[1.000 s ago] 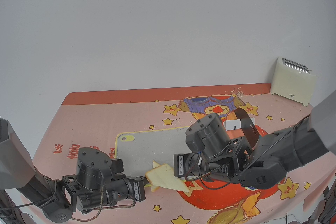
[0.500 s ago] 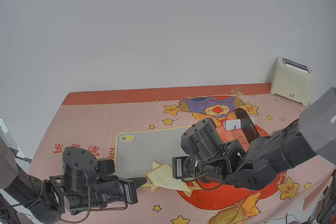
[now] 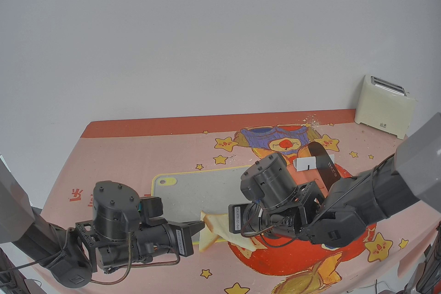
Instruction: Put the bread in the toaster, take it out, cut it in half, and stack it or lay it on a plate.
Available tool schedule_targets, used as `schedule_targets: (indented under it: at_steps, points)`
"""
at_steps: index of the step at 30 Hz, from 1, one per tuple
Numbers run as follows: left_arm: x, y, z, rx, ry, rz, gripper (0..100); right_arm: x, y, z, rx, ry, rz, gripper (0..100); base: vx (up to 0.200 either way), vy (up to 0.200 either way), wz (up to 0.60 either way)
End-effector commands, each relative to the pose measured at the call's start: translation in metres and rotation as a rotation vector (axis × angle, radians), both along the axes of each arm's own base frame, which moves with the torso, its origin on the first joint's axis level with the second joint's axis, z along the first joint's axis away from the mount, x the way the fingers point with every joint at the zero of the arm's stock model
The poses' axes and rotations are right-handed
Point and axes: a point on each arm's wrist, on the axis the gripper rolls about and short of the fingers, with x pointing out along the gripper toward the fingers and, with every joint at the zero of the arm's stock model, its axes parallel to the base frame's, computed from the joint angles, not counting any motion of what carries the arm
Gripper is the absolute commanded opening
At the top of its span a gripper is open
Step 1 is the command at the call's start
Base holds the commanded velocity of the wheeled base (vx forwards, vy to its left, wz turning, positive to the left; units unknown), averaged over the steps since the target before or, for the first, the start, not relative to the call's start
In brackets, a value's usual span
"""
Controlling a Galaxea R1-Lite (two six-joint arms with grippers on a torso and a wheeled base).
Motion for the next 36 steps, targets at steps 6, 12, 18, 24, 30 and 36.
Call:
schedule_targets:
  at_steps: [6,12,18,24,30,36]
  points:
    - [0.040,-0.022,-0.010,-0.014,-0.009,0.023,0,0.016,-0.018,0.025,0.055,-0.050,-0.066,0,0.000,0.000,0.00]
    - [0.051,-0.016,-0.007,-0.025,-0.024,0.062,0,0.014,-0.022,0.030,0.066,-0.057,-0.069,0,0.000,0.000,0.00]
    - [0.049,0.002,0.000,-0.058,-0.008,0.124,0,0.009,-0.011,0.022,0.051,-0.043,-0.040,0,0.000,0.000,0.00]
    - [0.014,0.024,0.004,-0.049,0.025,0.117,0,-0.001,-0.007,0.016,0.035,-0.024,-0.009,0,0.000,0.000,0.00]
    - [0.004,0.031,-0.006,-0.017,0.070,0.120,0,-0.020,0.000,0.008,0.010,0.000,0.050,0,0.000,0.000,0.00]
    - [0.001,0.030,-0.012,-0.001,0.091,0.110,0,-0.033,0.008,0.006,0.006,0.010,0.097,0,0.000,0.000,0.00]
